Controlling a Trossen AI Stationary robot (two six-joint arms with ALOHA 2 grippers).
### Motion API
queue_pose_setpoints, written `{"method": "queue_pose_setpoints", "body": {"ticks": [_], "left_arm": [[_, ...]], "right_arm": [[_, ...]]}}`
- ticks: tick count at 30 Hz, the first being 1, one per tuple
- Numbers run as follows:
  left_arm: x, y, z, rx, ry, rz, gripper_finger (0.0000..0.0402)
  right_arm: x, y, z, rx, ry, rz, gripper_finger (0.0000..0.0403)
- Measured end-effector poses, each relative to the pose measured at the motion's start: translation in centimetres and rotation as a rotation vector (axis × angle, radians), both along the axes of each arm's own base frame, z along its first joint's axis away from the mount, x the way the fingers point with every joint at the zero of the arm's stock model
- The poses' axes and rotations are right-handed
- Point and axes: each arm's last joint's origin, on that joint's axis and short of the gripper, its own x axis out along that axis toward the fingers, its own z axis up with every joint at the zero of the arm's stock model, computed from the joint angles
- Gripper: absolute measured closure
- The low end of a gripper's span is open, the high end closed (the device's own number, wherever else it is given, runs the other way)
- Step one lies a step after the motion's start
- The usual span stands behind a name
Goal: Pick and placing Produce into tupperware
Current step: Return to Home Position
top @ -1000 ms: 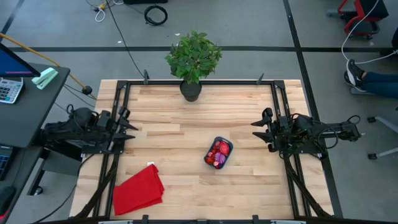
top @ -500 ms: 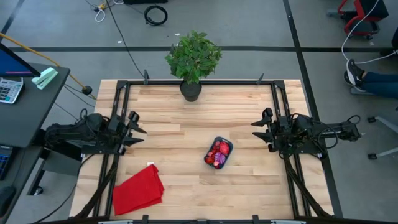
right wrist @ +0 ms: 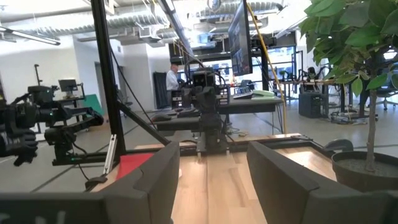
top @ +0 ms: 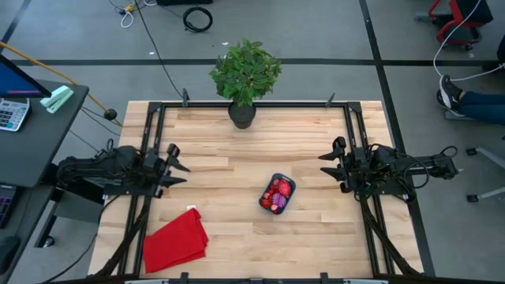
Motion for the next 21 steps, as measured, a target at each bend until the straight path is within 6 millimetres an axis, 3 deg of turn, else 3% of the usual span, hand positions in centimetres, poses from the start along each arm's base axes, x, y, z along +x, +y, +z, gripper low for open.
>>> {"method": "queue_pose_setpoints", "body": {"ticks": [21], "left_arm": [[0.06, 0.0, -0.32, -0.006, 0.035, -0.002, 0.0239]], "right_arm": [[0.0, 0.0, 0.0, 0.0, 0.0, 0.001, 0.0205]]}}
